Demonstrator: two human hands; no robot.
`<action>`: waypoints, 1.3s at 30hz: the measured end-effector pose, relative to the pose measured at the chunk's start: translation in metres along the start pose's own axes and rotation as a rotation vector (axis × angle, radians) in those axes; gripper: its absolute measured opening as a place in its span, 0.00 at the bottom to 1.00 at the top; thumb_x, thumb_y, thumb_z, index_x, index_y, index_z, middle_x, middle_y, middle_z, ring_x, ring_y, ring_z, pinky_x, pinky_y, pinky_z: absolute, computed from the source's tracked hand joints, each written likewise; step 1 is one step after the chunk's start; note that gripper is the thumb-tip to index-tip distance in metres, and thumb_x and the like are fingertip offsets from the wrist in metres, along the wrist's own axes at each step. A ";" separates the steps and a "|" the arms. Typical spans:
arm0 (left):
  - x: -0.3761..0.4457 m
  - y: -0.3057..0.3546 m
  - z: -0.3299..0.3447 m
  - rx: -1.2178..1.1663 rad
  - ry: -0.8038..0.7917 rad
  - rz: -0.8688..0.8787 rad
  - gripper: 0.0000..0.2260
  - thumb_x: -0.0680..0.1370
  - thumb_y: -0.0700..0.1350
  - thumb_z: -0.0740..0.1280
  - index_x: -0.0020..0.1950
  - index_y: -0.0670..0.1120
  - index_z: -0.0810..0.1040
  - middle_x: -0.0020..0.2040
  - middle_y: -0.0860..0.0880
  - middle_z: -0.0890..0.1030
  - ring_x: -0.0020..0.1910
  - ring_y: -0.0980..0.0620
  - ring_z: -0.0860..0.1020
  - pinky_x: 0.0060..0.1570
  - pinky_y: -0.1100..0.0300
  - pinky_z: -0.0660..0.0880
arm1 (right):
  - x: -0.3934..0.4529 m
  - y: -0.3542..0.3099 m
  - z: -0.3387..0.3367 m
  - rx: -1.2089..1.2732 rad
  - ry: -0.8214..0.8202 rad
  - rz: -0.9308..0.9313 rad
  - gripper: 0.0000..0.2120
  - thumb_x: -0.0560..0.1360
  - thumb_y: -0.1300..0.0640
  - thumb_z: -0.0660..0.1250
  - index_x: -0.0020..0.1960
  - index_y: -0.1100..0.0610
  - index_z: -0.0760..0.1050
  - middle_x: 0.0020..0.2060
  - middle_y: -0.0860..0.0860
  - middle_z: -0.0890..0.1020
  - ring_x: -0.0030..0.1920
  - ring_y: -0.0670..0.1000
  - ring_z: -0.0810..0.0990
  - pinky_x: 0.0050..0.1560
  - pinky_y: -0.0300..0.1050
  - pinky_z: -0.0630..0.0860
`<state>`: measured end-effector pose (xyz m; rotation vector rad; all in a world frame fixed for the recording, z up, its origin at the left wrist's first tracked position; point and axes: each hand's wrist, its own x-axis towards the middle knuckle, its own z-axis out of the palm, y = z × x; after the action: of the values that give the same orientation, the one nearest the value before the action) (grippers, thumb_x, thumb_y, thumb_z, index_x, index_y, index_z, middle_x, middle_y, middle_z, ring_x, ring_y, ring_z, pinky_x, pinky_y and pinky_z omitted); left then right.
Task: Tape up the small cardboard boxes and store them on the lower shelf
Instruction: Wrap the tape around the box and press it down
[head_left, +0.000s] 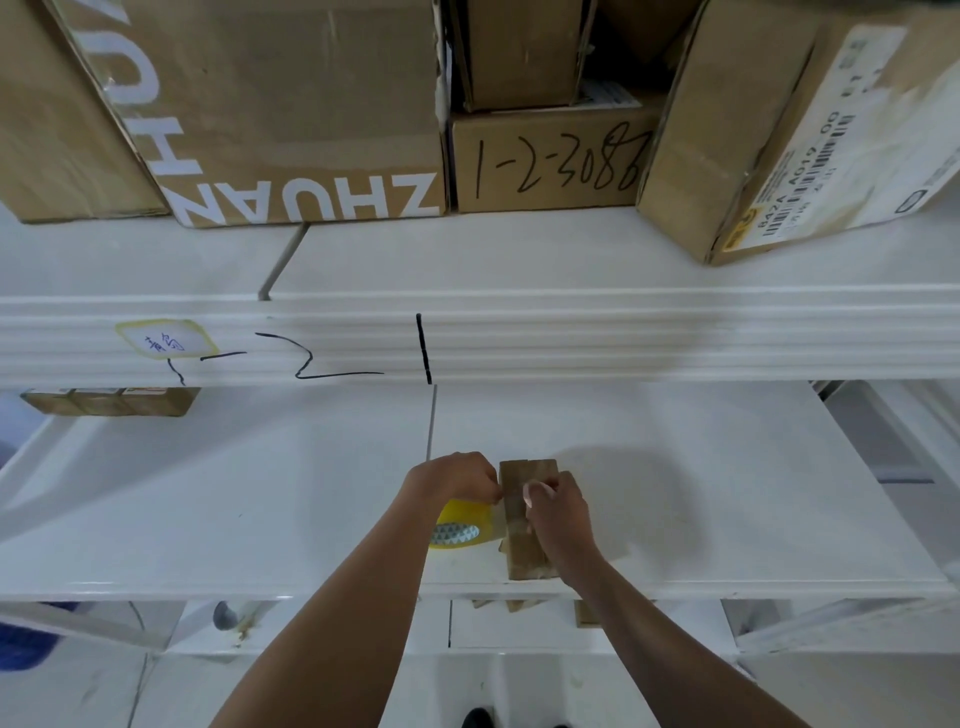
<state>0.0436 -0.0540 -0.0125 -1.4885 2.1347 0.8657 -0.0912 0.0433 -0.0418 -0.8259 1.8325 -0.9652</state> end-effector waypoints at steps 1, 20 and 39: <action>0.000 0.001 0.000 0.007 0.000 -0.003 0.16 0.78 0.54 0.64 0.64 0.53 0.80 0.64 0.50 0.79 0.56 0.48 0.76 0.53 0.54 0.73 | 0.001 0.001 0.000 0.014 0.006 0.014 0.04 0.77 0.58 0.61 0.50 0.58 0.72 0.41 0.55 0.80 0.38 0.52 0.77 0.35 0.44 0.74; -0.006 0.001 0.023 -0.191 0.251 -0.104 0.09 0.75 0.50 0.71 0.52 0.49 0.86 0.51 0.48 0.84 0.48 0.48 0.81 0.45 0.56 0.77 | 0.003 0.006 0.006 0.131 0.002 0.057 0.09 0.81 0.56 0.57 0.56 0.59 0.71 0.42 0.56 0.79 0.35 0.51 0.79 0.39 0.55 0.84; -0.050 -0.034 0.031 -0.503 0.440 -0.140 0.05 0.77 0.50 0.73 0.48 0.50 0.85 0.59 0.46 0.81 0.60 0.44 0.78 0.57 0.56 0.75 | 0.005 -0.005 -0.007 0.103 0.081 -0.005 0.06 0.79 0.56 0.63 0.54 0.57 0.73 0.46 0.52 0.81 0.40 0.49 0.80 0.35 0.42 0.71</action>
<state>0.0923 -0.0064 -0.0123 -2.2286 2.1605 1.1706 -0.0994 0.0386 -0.0377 -0.7388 1.8334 -1.1006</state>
